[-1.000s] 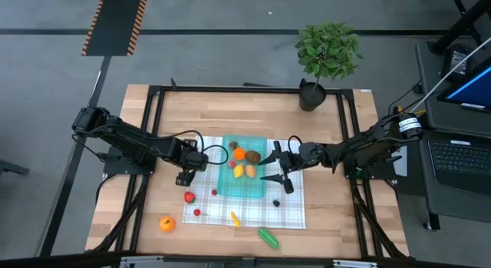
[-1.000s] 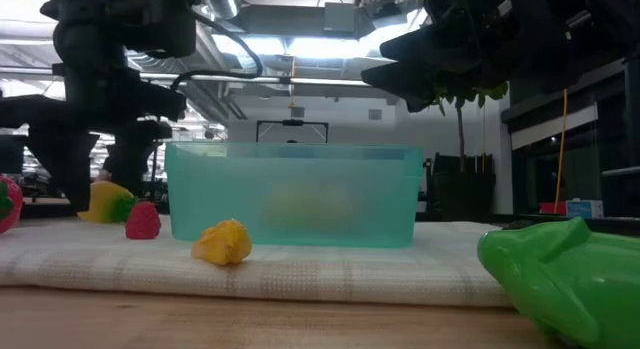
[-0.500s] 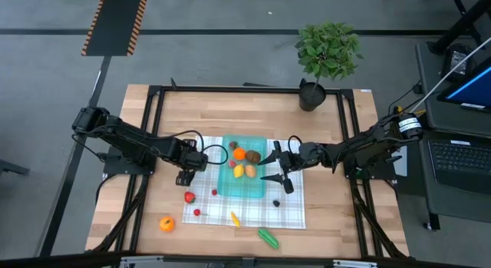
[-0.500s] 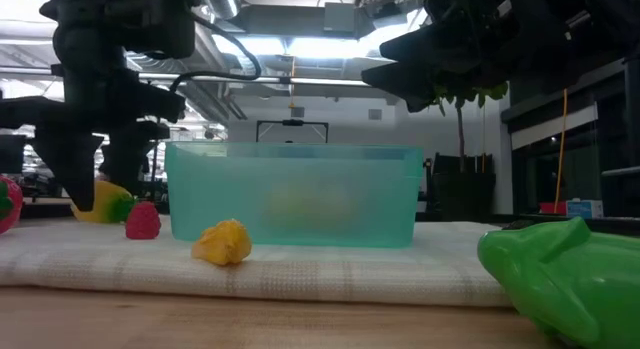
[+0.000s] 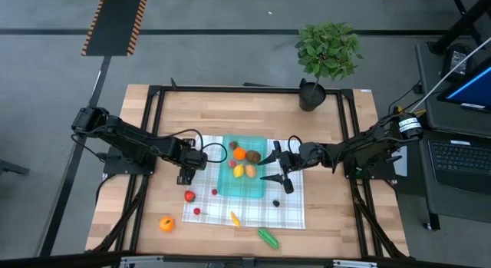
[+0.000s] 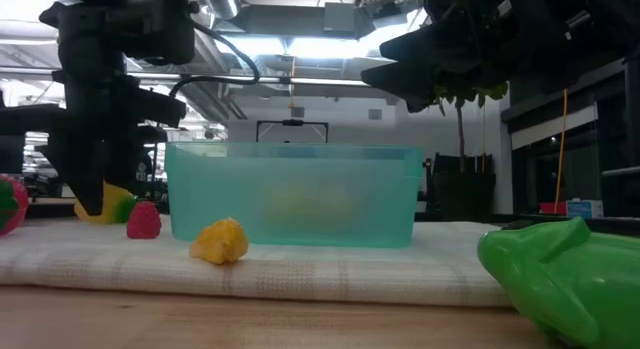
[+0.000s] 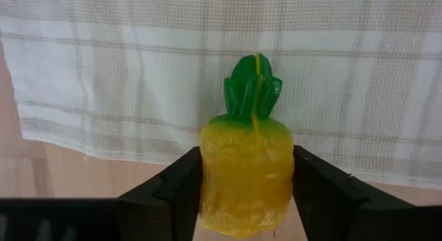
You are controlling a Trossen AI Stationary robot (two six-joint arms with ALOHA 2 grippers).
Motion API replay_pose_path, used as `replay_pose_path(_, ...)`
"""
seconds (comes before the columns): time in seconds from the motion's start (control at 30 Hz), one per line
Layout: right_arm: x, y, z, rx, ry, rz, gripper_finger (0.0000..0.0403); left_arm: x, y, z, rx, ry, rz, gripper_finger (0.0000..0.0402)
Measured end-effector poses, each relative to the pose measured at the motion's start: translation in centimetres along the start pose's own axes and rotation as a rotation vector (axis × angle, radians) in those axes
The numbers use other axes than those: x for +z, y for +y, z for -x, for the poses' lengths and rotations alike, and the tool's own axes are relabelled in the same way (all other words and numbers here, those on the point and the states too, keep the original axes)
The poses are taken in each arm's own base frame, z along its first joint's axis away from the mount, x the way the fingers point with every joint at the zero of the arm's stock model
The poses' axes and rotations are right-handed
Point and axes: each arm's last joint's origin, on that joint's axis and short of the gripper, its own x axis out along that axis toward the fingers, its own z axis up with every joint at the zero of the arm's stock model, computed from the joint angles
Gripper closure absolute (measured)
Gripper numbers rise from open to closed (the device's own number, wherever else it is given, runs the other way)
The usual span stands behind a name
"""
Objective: Pick and placing Produce into tupperware
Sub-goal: Put the yellow pineapple into the blue bin
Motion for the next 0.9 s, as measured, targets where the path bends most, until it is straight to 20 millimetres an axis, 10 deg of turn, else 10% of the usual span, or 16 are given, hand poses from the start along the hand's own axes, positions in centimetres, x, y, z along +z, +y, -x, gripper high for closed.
replay_pose_path(0.9, 0.0, 0.0, 0.0, 0.000, 0.002, 0.008, 0.0152, 2.2, 0.1, 4.1, -0.062, 0.024, -0.004, 0.0243)
